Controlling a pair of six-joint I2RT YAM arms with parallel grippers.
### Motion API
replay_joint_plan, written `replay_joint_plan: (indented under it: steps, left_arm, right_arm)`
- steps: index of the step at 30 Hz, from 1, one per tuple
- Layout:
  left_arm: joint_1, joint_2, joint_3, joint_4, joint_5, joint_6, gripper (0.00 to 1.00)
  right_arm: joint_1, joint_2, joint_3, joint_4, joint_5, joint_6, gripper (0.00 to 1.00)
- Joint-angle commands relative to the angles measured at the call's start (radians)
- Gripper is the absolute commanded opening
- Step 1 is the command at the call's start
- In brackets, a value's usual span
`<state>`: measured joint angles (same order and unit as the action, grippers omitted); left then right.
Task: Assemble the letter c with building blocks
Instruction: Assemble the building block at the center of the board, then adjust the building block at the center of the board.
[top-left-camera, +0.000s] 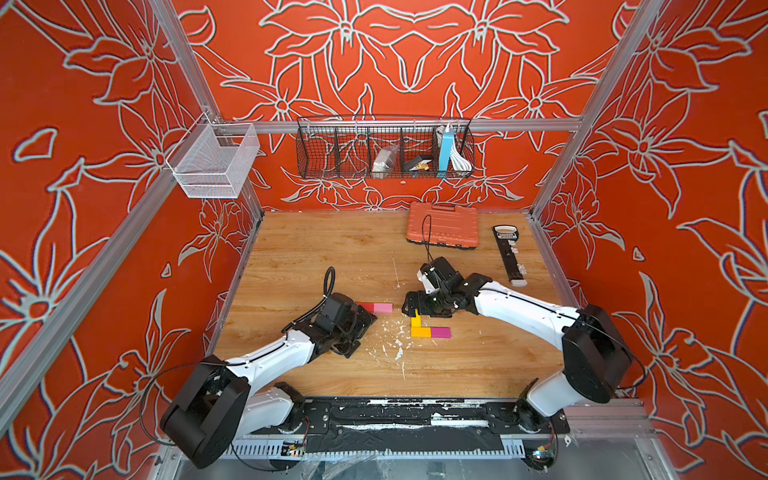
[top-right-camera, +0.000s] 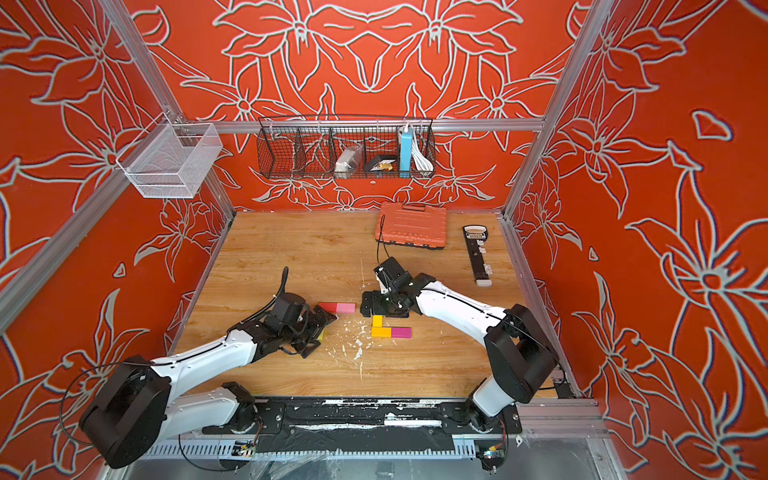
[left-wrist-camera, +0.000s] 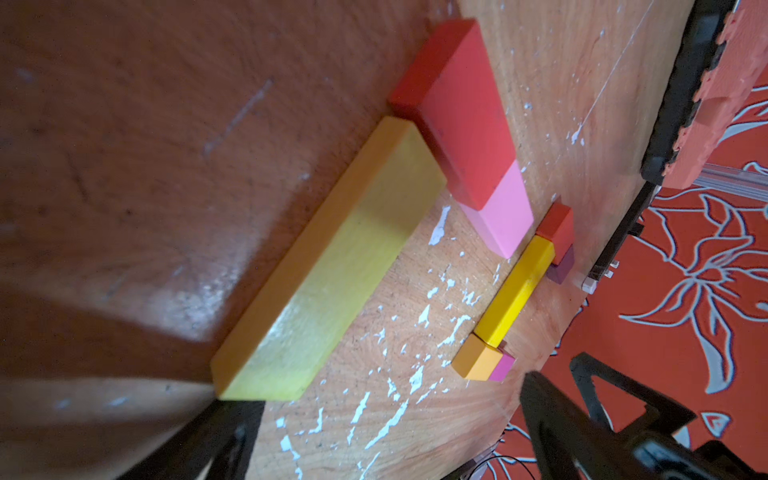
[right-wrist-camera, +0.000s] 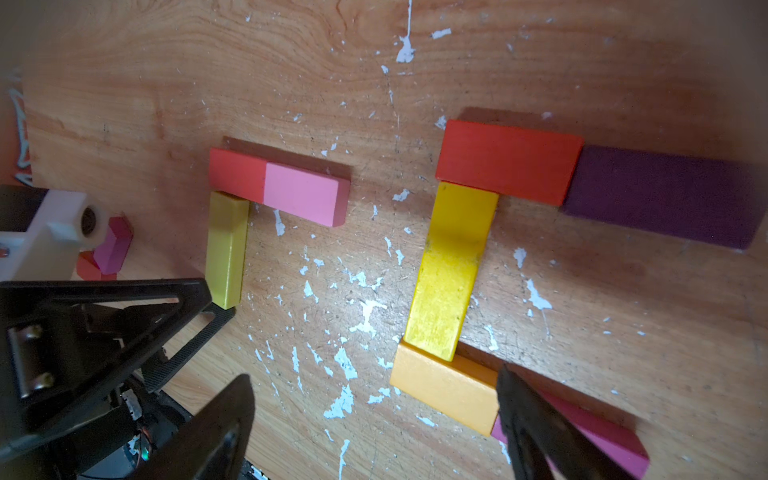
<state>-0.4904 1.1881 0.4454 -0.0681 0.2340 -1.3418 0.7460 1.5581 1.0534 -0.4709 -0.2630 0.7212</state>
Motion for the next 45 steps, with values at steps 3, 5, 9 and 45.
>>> replay_joint_plan:
  steps: [3,5,9,45]
  left_arm:
    - [0.008,0.015,0.016,-0.019,-0.002,0.012,0.98]
    - [0.009,0.016,0.016,-0.02,-0.001,0.012,0.98]
    - [0.008,0.018,0.016,-0.02,0.0,0.012,0.98]
    - [0.519,-0.022,0.416,-0.711,0.009,0.613,0.98]
  right_arm:
    - [-0.005,0.012,0.026,-0.014,0.012,-0.005,0.93]
    - [-0.005,0.012,0.026,-0.012,0.012,-0.006,0.93]
    - [-0.005,0.013,0.025,-0.012,0.01,-0.004,0.93]
    - [-0.004,-0.038,0.048,-0.115,0.147,-0.179,0.93]
